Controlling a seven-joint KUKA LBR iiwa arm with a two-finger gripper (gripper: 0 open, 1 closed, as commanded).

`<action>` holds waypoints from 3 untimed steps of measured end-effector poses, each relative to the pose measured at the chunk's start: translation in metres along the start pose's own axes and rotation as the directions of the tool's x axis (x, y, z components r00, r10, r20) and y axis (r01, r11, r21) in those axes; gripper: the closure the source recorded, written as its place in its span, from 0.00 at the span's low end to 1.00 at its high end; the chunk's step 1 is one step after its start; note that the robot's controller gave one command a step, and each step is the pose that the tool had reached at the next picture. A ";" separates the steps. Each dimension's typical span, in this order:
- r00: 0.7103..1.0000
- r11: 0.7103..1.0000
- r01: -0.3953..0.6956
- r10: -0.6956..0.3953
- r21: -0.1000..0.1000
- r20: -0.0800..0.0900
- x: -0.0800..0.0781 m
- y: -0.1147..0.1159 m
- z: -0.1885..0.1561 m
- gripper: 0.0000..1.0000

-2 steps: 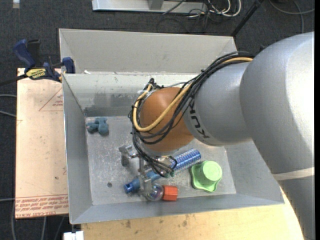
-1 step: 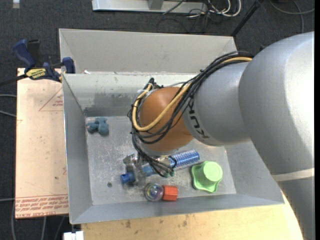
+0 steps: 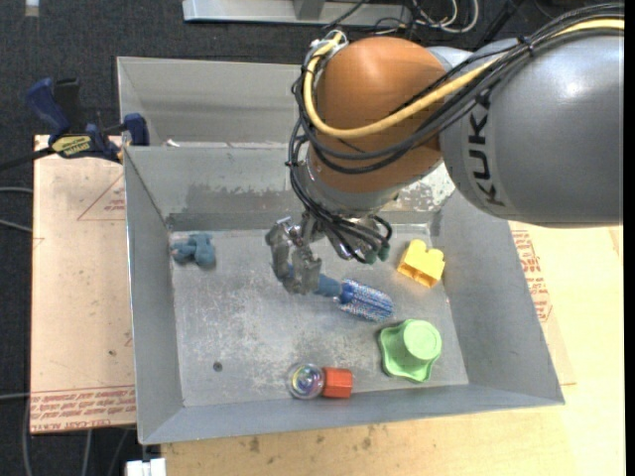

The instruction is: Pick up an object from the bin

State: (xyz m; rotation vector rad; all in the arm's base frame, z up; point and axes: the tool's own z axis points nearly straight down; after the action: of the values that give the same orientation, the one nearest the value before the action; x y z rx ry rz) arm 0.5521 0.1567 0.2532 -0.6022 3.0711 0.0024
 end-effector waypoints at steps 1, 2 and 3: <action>1.000 1.000 0.000 0.000 -0.002 -0.009 0.002 0.000 0.005 0.00; 1.000 1.000 0.005 -0.005 -0.004 -0.020 0.039 -0.001 0.149 0.00; 0.999 0.999 0.040 -0.040 -0.002 -0.009 0.003 -0.012 0.185 0.00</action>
Offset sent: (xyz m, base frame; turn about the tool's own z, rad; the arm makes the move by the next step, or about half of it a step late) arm 0.0000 0.0000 0.0000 0.0000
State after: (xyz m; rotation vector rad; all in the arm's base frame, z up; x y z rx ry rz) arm 0.5560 0.1452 0.0680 -0.6656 3.0671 0.0025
